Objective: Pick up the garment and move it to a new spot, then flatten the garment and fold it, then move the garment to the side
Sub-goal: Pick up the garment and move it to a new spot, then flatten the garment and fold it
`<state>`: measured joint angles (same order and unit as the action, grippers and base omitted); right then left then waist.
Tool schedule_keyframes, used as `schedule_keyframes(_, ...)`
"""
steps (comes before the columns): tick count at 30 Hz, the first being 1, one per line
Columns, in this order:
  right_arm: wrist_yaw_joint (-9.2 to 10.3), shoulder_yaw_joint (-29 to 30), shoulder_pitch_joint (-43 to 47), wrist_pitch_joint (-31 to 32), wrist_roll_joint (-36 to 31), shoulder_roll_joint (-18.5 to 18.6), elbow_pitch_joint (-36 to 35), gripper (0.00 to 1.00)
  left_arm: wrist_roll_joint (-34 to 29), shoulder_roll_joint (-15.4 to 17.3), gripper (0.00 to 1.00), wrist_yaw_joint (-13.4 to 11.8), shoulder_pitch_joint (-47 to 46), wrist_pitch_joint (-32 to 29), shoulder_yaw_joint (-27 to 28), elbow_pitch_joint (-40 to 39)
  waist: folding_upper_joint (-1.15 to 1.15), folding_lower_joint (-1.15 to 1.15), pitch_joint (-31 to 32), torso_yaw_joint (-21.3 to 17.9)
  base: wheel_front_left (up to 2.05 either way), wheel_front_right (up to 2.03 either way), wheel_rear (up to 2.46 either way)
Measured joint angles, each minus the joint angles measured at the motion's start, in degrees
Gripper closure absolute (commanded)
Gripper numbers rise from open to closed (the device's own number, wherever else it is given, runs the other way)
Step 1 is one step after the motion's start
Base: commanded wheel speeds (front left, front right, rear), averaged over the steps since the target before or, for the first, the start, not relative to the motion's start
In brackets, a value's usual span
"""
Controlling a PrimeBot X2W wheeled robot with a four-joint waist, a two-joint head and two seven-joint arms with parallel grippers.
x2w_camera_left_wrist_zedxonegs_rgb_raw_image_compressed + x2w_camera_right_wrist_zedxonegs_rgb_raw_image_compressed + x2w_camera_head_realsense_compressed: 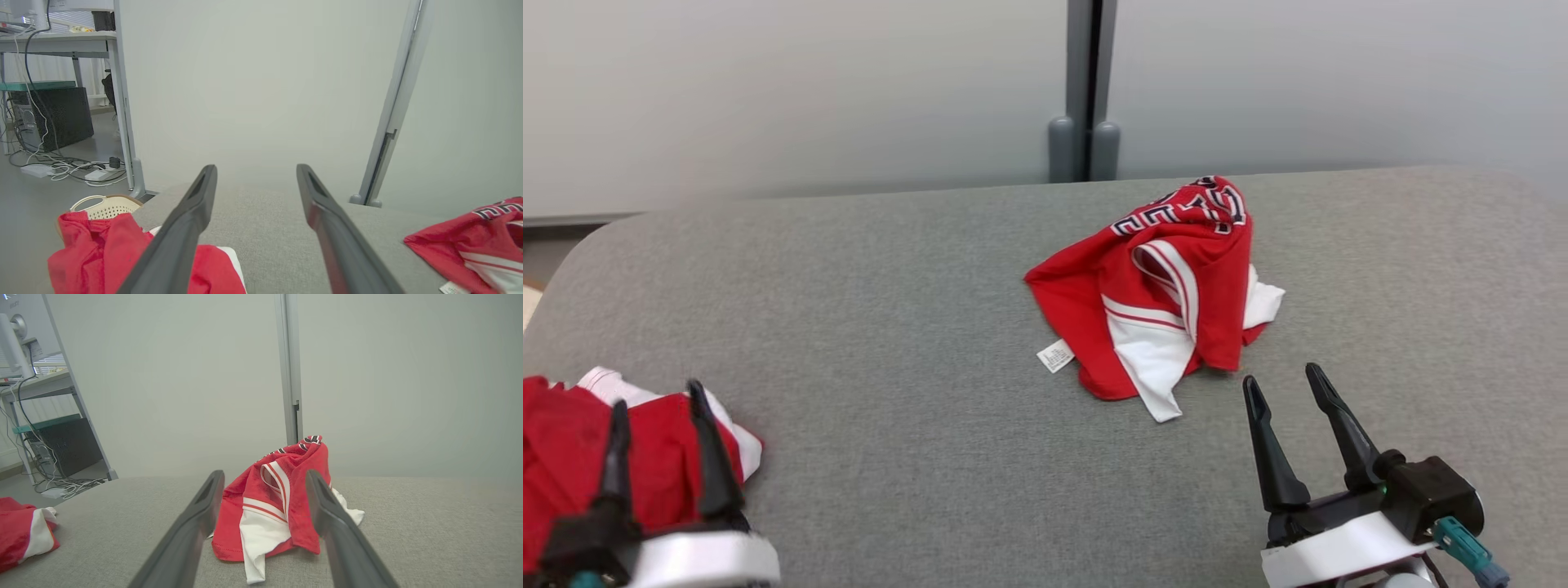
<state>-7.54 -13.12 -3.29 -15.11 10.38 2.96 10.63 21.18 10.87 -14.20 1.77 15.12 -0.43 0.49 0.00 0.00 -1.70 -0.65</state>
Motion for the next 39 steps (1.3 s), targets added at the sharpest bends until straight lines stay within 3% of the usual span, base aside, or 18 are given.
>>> schedule_keyframes(3, 0.00, 1.0, 0.4, 0.0, -0.4, -0.1, 0.0, 0.00, -6.8, -2.1, 0.00, 1.4, 4.2, 0.0, -0.4, -1.2, 0.00, 0.00, 0.7, -1.7, 0.00, 0.00, 0.00)
schedule_keyframes(5, 0.02, 1.7, 1.3, 0.0, -0.5, -0.1, 0.3, 0.00, -8.8, -4.6, 0.00, 2.6, 5.9, 0.0, -1.0, -1.5, 0.00, 0.00, 1.3, -2.4, 0.00, 0.00, 0.00)
schedule_keyframes(10, 0.02, 1.0, 3.1, 0.0, -1.5, -0.1, 1.0, 0.00, -14.4, -6.8, 0.00, 6.1, 10.4, 0.0, -4.7, 1.1, 0.00, 0.00, 3.2, -3.9, 0.00, 0.00, 0.00)
schedule_keyframes(31, 0.03, 0.7, 4.2, 0.0, -2.0, 0.0, 2.8, 0.00, -15.7, -8.0, 0.00, 5.5, 9.9, 0.0, -8.2, 4.4, 0.00, 0.00, 3.7, -2.7, 0.00, 0.00, 0.00)
schedule_keyframes(39, 0.04, 1.7, -1.2, 0.0, -4.0, 0.0, 10.3, 0.00, -16.0, -8.1, 0.00, 6.7, 7.0, 0.0, -10.7, 5.7, 0.00, 0.00, 1.0, 0.2, 0.00, 0.00, 0.00)
